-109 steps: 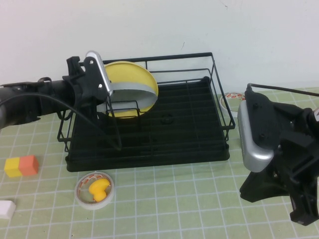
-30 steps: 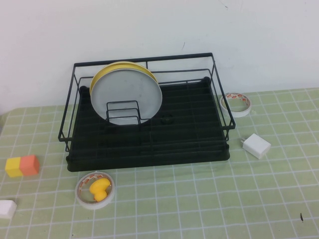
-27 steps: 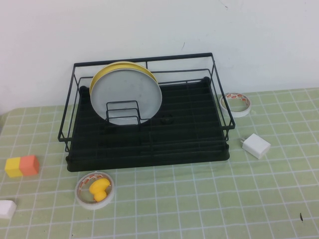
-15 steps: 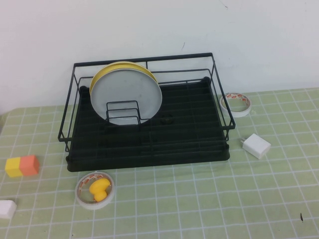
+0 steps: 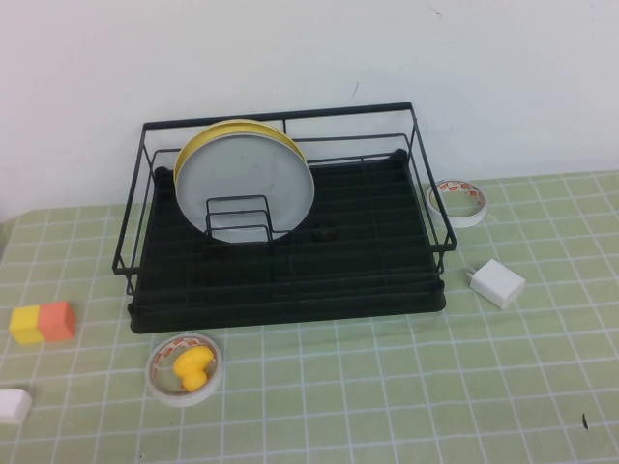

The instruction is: Place plate on rack

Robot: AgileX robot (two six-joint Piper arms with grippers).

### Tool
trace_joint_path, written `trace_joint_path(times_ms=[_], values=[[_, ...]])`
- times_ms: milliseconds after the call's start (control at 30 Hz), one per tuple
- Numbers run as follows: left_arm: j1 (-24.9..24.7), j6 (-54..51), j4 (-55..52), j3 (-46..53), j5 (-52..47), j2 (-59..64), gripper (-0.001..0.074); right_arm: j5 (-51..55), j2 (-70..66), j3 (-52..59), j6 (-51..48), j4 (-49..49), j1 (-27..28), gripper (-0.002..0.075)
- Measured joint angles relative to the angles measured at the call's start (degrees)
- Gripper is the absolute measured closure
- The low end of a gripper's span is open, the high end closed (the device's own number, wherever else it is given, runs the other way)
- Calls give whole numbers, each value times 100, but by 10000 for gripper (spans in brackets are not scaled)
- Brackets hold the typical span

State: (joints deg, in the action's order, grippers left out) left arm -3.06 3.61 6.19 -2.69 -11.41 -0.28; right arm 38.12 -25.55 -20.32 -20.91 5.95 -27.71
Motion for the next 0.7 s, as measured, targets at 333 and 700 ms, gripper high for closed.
trace_joint_path(times_ms=[333,700], values=[[2,1282,-619,369,-656,-25,736,4,0,0,0,9,0,728],[2,508,-619,369,-656,-25,736,4,0,0,0,27,0,728]])
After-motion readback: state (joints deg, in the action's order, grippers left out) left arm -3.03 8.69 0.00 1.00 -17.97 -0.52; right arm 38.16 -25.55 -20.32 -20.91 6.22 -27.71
